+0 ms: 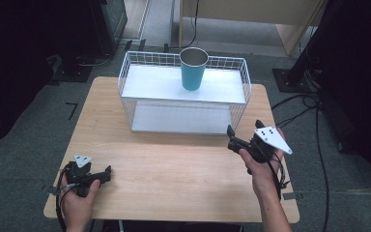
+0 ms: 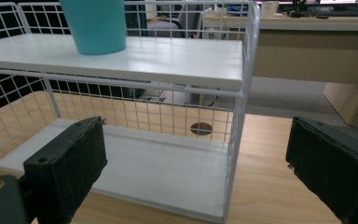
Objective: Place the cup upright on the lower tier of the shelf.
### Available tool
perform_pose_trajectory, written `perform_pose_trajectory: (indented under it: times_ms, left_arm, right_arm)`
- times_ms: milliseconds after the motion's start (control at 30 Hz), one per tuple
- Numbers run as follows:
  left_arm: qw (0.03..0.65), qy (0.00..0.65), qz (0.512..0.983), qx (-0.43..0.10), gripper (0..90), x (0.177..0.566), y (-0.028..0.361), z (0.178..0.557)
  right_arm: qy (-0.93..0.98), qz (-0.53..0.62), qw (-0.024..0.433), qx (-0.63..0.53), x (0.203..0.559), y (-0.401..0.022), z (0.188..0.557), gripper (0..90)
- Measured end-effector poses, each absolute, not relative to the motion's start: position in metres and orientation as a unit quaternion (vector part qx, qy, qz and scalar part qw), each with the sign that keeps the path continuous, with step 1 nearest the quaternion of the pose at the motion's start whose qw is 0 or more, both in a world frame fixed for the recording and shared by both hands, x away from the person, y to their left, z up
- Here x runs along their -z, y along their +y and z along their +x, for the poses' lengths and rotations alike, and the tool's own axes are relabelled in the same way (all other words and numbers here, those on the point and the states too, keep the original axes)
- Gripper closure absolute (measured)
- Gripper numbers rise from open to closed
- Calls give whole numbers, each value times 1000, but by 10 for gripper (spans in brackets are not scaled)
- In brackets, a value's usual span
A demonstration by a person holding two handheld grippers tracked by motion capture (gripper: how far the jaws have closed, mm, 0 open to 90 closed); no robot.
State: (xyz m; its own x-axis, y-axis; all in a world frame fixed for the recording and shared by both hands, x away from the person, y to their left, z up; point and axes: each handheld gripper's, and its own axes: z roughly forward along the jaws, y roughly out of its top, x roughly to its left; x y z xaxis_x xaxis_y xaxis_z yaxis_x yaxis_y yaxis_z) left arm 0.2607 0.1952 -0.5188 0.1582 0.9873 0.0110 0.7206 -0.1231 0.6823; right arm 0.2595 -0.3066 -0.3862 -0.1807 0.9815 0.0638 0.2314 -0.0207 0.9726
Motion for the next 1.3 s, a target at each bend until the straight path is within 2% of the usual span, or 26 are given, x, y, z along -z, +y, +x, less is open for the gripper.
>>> perform_pose_trajectory:
  times_ms: [1300]
  left_arm:
    - [276, 602, 709, -242, 0, 519, 195, 261]
  right_arm:
    - [587, 587, 372, -415, 472, -376, 220, 52]
